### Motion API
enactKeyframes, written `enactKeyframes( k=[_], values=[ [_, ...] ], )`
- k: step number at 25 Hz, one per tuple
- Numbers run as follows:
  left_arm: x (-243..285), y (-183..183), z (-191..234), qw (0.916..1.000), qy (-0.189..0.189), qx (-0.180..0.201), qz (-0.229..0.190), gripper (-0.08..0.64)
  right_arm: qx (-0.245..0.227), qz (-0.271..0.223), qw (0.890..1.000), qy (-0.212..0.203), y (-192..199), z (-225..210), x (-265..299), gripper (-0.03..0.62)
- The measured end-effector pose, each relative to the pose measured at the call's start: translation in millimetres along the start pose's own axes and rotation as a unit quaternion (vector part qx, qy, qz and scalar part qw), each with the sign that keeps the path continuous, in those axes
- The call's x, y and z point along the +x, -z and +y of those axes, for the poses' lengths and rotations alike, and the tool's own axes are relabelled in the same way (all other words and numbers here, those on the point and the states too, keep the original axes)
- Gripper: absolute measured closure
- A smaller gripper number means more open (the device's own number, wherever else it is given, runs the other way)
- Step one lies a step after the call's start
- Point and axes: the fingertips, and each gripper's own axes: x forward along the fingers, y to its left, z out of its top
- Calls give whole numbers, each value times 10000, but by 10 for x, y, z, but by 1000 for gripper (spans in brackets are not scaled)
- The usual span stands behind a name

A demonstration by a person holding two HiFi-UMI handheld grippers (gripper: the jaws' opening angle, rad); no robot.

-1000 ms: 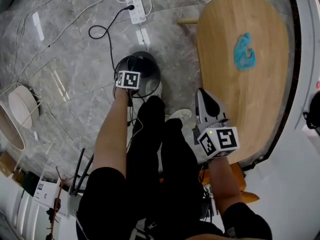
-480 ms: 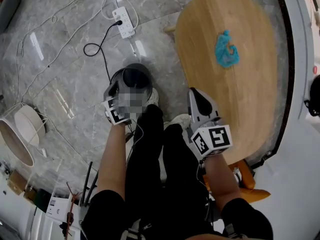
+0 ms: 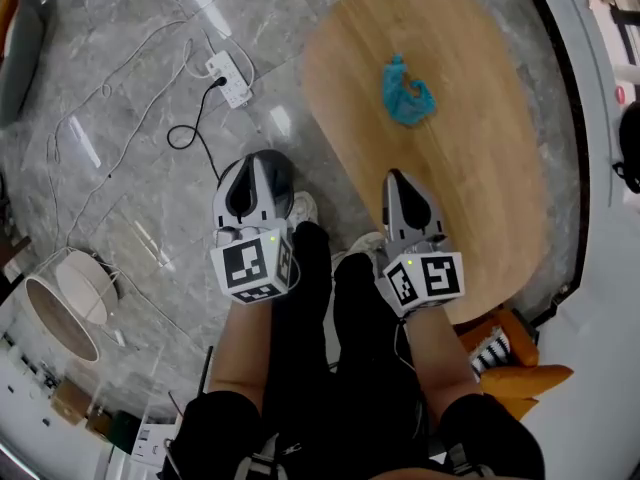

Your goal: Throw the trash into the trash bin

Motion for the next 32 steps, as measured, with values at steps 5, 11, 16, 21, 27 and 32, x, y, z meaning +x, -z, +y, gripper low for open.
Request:
enactKeyframes(
  k=[5, 11, 16, 21, 27, 32],
  values=[
    [-157, -494, -1021, 9939, 819, 486, -552, 546, -20, -545, 9964, 650, -265, -483, -416, 581],
    [-88, -363, -1978, 9754, 1980, 940, -229, 546, 227, -762, 9899, 1173, -247, -936, -780, 581],
    [-69, -182, -2448, 9630, 2312, 1387, 17, 546, 481, -734, 9890, 1187, -119, -1221, -1019, 581],
    [124, -36, -2653, 9522, 2459, 1808, 165, 337, 598, -600, 9906, 1078, 44, -1292, -1127, 581],
    [694, 256, -2658, 9329, 2377, 2605, 737, 270, 663, -594, 9905, 1050, 115, -1363, -1231, 581],
    [1268, 386, -2544, 9259, 2010, 3026, 1037, 270, 865, -514, 9884, 1138, 235, -1480, -1280, 580]
  ],
)
